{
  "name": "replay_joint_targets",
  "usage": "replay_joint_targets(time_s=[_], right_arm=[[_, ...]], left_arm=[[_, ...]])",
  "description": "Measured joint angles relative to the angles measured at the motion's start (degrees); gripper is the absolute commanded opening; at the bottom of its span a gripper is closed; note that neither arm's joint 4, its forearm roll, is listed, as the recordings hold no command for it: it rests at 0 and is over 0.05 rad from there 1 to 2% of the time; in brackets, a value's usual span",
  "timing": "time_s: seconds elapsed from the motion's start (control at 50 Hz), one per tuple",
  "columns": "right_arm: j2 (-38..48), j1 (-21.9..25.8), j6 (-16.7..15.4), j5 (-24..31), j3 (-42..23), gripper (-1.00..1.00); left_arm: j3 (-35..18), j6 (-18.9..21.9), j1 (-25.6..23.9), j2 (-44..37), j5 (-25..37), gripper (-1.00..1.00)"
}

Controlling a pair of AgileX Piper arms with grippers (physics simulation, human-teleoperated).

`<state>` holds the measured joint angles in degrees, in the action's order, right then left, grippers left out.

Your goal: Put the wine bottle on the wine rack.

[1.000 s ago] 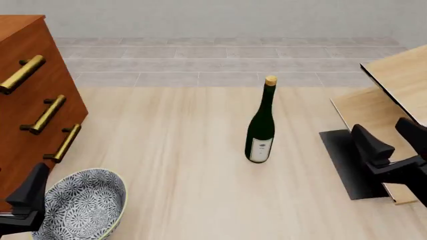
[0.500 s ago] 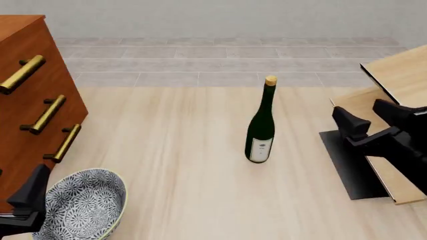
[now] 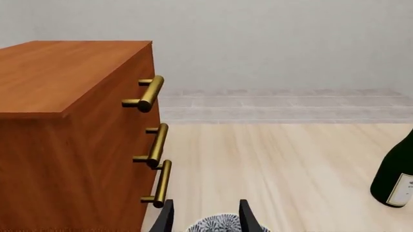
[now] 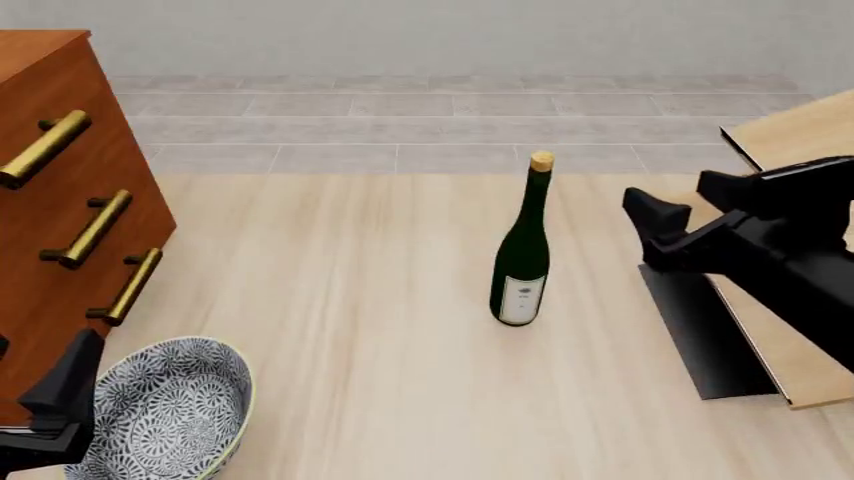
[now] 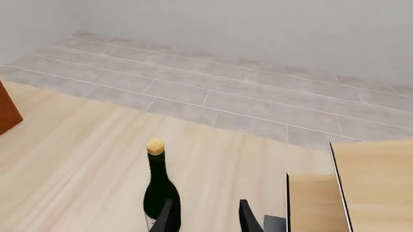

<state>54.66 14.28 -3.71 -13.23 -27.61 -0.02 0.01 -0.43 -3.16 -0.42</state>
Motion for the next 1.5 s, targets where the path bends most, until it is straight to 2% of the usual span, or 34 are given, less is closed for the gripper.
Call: replay_joint_targets(time_s=[0.98, 1.5], right_arm=[[11.17, 7.37, 0.24, -2.79, -6.60, 1.00], [17.30, 9.38, 0.61, -5.16, -9.66, 1.00]], left_arm=[[0.01, 0.42, 0.22, 0.79, 1.34, 1.00], [0.01, 1.09, 0.23, 1.42, 2.69, 1.00]])
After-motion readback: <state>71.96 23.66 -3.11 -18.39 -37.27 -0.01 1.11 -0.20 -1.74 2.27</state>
